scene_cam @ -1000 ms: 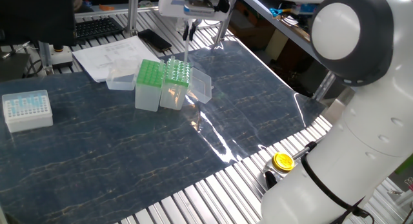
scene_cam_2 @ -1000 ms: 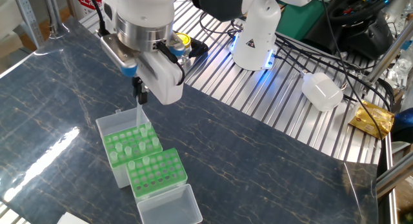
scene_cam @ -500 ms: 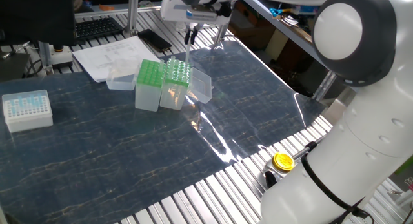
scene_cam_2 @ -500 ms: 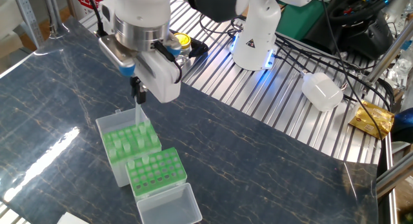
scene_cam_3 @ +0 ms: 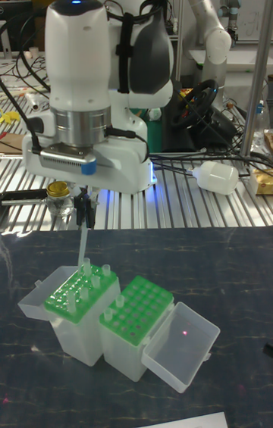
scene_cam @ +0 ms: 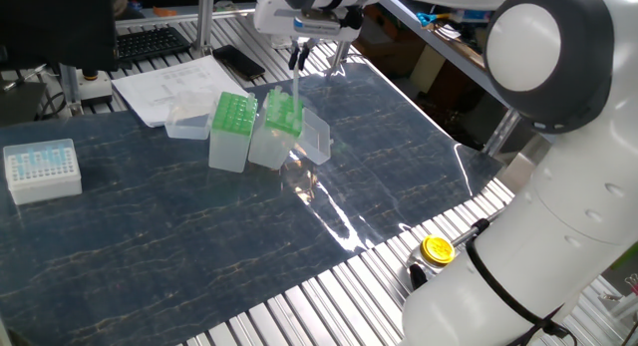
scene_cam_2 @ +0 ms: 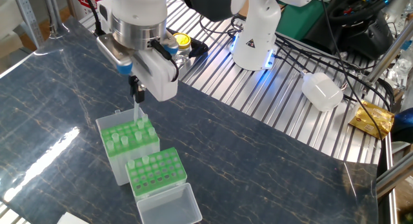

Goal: Transfer all large pipette tips from one holder to another

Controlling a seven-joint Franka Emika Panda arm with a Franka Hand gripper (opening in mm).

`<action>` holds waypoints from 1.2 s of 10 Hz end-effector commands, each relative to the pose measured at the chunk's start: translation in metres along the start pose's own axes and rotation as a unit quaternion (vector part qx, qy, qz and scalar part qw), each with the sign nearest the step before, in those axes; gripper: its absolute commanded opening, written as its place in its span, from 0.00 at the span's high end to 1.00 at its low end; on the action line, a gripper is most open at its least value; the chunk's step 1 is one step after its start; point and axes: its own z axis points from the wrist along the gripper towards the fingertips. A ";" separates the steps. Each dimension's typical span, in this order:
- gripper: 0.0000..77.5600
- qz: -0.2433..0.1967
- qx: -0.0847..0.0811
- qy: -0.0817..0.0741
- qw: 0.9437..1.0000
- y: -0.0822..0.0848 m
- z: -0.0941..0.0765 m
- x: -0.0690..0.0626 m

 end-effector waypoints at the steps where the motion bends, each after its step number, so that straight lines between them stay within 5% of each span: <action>1: 0.99 0.009 0.000 0.000 1.000 0.006 -0.005 0.004; 12: 0.99 -0.006 0.003 -0.002 1.000 0.007 -0.007 -0.002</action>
